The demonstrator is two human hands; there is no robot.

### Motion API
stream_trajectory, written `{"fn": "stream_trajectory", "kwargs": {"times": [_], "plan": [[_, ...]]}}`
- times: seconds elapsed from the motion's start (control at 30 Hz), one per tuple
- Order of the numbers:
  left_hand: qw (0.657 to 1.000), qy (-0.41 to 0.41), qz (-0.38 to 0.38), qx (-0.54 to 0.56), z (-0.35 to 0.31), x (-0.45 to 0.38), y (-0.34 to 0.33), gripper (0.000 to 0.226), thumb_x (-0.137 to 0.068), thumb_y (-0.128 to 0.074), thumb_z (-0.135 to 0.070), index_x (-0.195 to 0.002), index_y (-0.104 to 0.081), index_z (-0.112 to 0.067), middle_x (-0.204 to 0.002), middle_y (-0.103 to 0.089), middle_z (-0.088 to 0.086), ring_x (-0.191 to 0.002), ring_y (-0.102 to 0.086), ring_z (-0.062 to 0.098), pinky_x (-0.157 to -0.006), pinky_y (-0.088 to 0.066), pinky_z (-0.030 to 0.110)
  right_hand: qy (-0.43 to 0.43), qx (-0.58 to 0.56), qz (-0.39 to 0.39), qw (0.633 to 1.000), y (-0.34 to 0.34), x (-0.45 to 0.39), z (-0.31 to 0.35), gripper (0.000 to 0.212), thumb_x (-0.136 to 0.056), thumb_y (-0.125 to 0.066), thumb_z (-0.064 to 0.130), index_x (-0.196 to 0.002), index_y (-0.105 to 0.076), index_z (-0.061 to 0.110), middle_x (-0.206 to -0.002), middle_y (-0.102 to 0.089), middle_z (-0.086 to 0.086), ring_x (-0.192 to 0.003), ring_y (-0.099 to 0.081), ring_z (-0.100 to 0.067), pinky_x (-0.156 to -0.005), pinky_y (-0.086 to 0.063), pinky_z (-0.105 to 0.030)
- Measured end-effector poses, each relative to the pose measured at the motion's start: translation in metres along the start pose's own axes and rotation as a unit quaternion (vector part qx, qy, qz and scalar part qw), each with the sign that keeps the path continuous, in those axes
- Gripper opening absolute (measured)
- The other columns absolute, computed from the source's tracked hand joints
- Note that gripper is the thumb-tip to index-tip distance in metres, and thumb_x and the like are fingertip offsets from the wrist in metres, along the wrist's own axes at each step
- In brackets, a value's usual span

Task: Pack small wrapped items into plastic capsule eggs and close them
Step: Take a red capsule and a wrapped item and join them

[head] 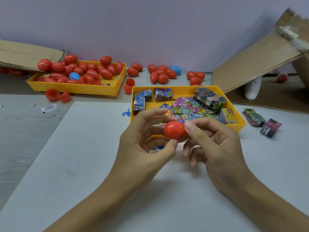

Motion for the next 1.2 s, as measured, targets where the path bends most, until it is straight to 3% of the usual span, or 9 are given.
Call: {"fn": "stream_trajectory", "kwargs": {"times": [0.2,0.33,0.47,0.67,0.77,0.87,0.97,1.07,1.2], "plan": [[0.999,-0.010,-0.028,0.017,-0.0012,0.0008,0.0013,0.046,-0.071,-0.083,-0.008,-0.109,-0.059,-0.017,-0.104,-0.072,0.005,-0.091,-0.071,0.028,-0.076,-0.060,0.033,-0.006,0.002,0.028,1.000,-0.0005,-0.0008,-0.0011,0.007,-0.083,-0.069,0.022,-0.080,-0.071,0.015,-0.065,-0.069,-0.008,-0.046,-0.061,-0.022,-0.038,-0.042,-0.023],[0.998,-0.032,-0.047,-0.001,-0.0032,0.0010,0.0034,0.031,-0.073,-0.081,-0.020,-0.099,-0.065,-0.016,-0.098,-0.073,0.006,-0.081,-0.071,0.029,-0.072,-0.060,0.041,0.006,0.057,0.088,0.994,-0.0040,0.0012,-0.0018,0.019,-0.087,-0.059,0.016,-0.080,-0.076,0.022,-0.066,-0.068,0.002,-0.051,-0.062,-0.018,-0.038,-0.042,-0.027],[0.996,-0.070,-0.014,-0.052,-0.0027,0.0014,0.0013,0.029,-0.079,-0.077,-0.016,-0.108,-0.072,-0.018,-0.107,-0.070,0.005,-0.101,-0.067,0.032,-0.077,-0.058,0.045,0.027,0.110,0.136,0.984,-0.0073,0.0028,-0.0027,0.021,-0.088,-0.055,0.008,-0.085,-0.074,0.016,-0.064,-0.065,0.007,-0.052,-0.060,-0.014,-0.046,-0.043,-0.021],[0.991,-0.104,-0.014,-0.079,-0.0023,0.0021,0.0005,0.046,-0.080,-0.074,-0.012,-0.124,-0.066,-0.023,-0.108,-0.058,0.005,-0.102,-0.063,0.029,-0.081,-0.056,0.033,-0.030,0.012,0.084,0.996,-0.0016,-0.0015,-0.0054,0.023,-0.086,-0.058,0.026,-0.098,-0.077,0.022,-0.073,-0.070,-0.008,-0.050,-0.058,-0.019,-0.038,-0.039,-0.024],[0.993,-0.097,-0.013,-0.071,-0.0019,0.0030,-0.0015,0.065,-0.076,-0.076,-0.007,-0.134,-0.052,-0.021,-0.105,-0.065,0.001,-0.092,-0.065,0.025,-0.074,-0.054,0.029,-0.004,0.046,0.099,0.994,-0.0044,0.0002,-0.0031,0.027,-0.084,-0.062,0.046,-0.093,-0.076,0.024,-0.061,-0.063,-0.007,-0.048,-0.056,-0.021,-0.037,-0.040,-0.027],[0.994,-0.087,-0.033,-0.064,-0.0024,0.0029,0.0003,0.059,-0.074,-0.080,-0.008,-0.125,-0.051,-0.018,-0.103,-0.069,0.002,-0.087,-0.066,0.027,-0.068,-0.051,0.031,-0.022,0.081,0.093,0.992,-0.0056,0.0011,-0.0033,0.036,-0.085,-0.058,0.055,-0.081,-0.075,0.023,-0.057,-0.059,-0.007,-0.048,-0.052,-0.039,-0.038,-0.040,-0.028],[0.989,-0.109,-0.031,-0.098,-0.0051,0.0028,0.0019,0.038,-0.076,-0.081,-0.004,-0.108,-0.063,-0.014,-0.100,-0.066,0.002,-0.090,-0.066,0.029,-0.071,-0.055,0.034,-0.012,0.083,0.083,0.993,-0.0065,0.0010,-0.0035,0.024,-0.093,-0.058,0.041,-0.088,-0.075,0.025,-0.060,-0.063,0.003,-0.046,-0.055,-0.026,-0.036,-0.040,-0.027],[0.984,-0.129,-0.019,-0.120,-0.0068,0.0035,0.0005,0.035,-0.077,-0.078,-0.004,-0.109,-0.069,-0.016,-0.104,-0.060,0.011,-0.099,-0.064,0.031,-0.077,-0.058,0.035,-0.014,0.039,0.045,0.998,-0.0018,0.0000,-0.0032,0.020,-0.096,-0.058,0.020,-0.109,-0.073,0.020,-0.071,-0.067,0.001,-0.049,-0.056,-0.018,-0.034,-0.039,-0.023],[0.986,-0.119,-0.012,-0.119,-0.0041,0.0030,0.0006,0.043,-0.075,-0.076,0.000,-0.113,-0.070,-0.021,-0.106,-0.056,0.010,-0.102,-0.062,0.029,-0.079,-0.057,0.032,0.011,0.027,0.045,0.999,-0.0009,0.0017,-0.0007,0.022,-0.091,-0.057,0.026,-0.099,-0.075,0.017,-0.074,-0.067,-0.004,-0.047,-0.055,-0.019,-0.034,-0.037,-0.023]]}}
Point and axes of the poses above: each hand's wrist, its own x-axis away from the middle knuckle, its own y-axis out of the back of the hand, z = x × y, the point moved 3 cm from there along -x, towards the middle knuckle
